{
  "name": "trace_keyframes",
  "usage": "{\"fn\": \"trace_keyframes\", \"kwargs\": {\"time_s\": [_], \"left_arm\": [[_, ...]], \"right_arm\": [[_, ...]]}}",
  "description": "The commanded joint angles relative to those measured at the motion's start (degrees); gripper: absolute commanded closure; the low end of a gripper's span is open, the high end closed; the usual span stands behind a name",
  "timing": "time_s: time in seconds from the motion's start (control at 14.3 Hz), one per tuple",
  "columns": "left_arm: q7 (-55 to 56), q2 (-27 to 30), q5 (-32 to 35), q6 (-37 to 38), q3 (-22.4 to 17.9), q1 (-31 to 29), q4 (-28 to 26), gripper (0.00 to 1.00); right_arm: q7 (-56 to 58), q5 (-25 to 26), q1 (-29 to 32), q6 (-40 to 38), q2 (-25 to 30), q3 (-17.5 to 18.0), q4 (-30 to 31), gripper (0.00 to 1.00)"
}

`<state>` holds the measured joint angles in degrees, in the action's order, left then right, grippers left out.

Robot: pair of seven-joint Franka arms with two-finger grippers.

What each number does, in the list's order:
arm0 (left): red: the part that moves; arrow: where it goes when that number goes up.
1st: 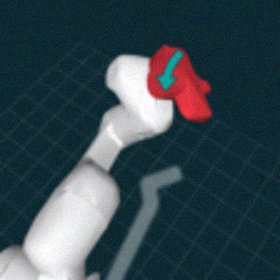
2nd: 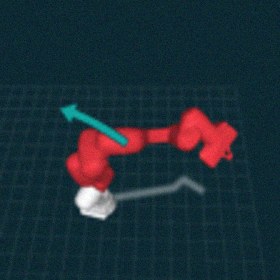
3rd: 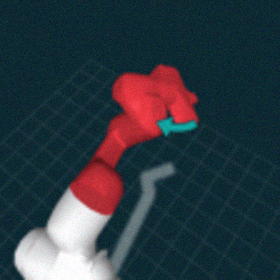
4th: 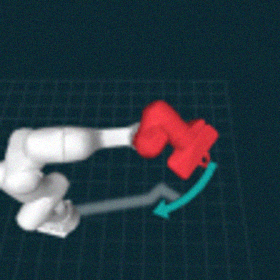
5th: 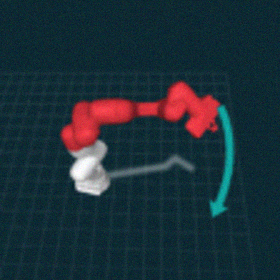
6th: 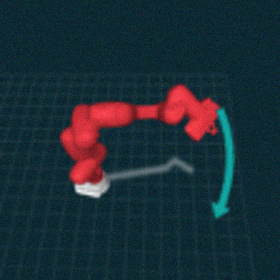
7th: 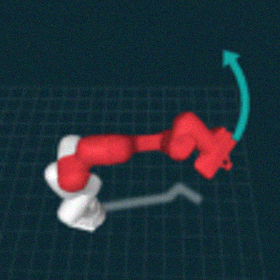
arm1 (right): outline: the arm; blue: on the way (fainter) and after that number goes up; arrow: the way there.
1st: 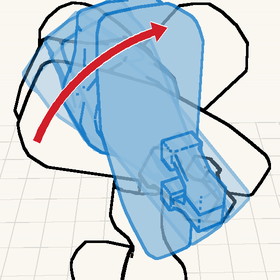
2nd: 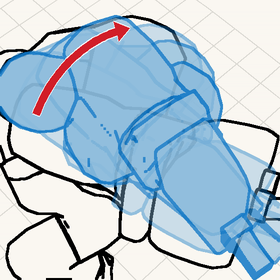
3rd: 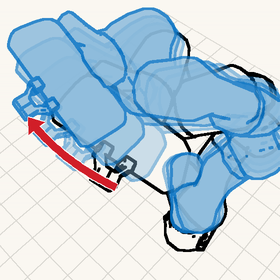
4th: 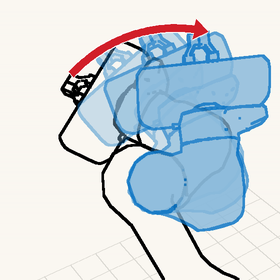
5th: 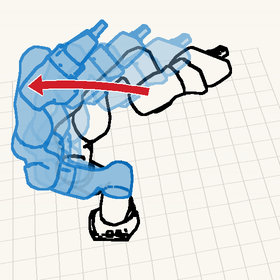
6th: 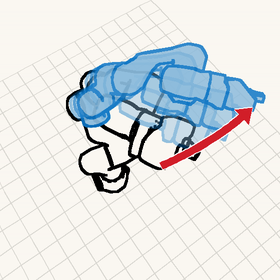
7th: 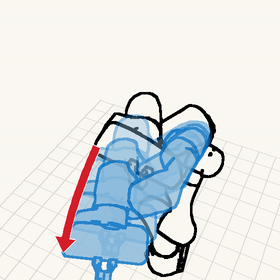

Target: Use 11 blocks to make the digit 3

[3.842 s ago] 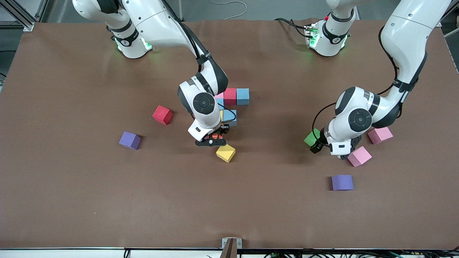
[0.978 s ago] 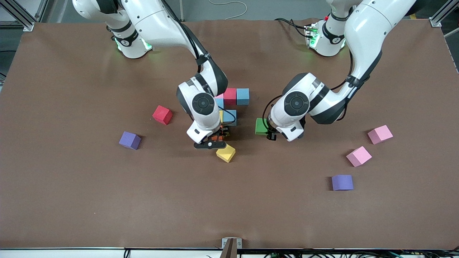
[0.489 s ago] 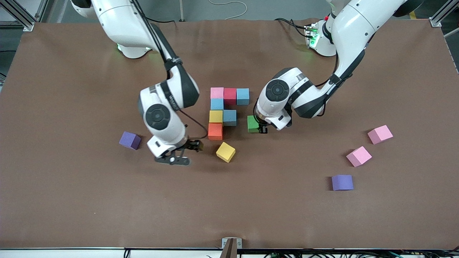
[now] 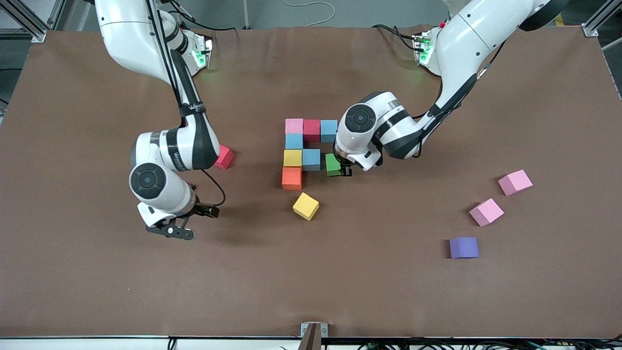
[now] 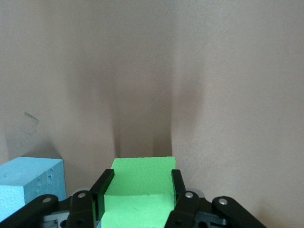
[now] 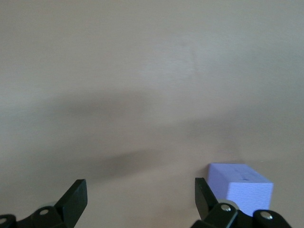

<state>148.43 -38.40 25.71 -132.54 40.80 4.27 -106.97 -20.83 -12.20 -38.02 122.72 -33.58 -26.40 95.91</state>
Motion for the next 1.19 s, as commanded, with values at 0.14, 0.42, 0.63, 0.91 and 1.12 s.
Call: {"fn": "trace_keyframes", "kwargs": {"time_s": [0.14,0.42,0.63,0.91,1.12], "left_arm": [[1.6,-1.1,3.6,-0.8,-0.2,0.7,-0.8,0.82],[1.6,-1.3,4.1,-0.8,-0.2,1.2,-0.7,0.82],[1.6,-1.4,4.1,-0.9,-0.2,1.9,-0.5,0.82],[1.6,-1.5,4.1,-0.9,-0.2,2.0,-0.5,0.82],[1.6,-1.6,4.4,-1.7,-0.3,2.0,-0.5,0.82]], "right_arm": [[0.7,1.2,-0.7,13.7,10.6,-1.5,20.2,0.0],[2.5,1.1,-0.2,15.5,11.7,-4.0,24.5,0.0],[2.5,1.0,0.8,21.3,12.5,-3.9,29.3,0.0],[2.3,0.5,1.5,23.4,12.3,-3.7,31.2,0.0],[2.3,-0.1,1.8,23.4,11.7,-3.7,31.1,0.0]]}}
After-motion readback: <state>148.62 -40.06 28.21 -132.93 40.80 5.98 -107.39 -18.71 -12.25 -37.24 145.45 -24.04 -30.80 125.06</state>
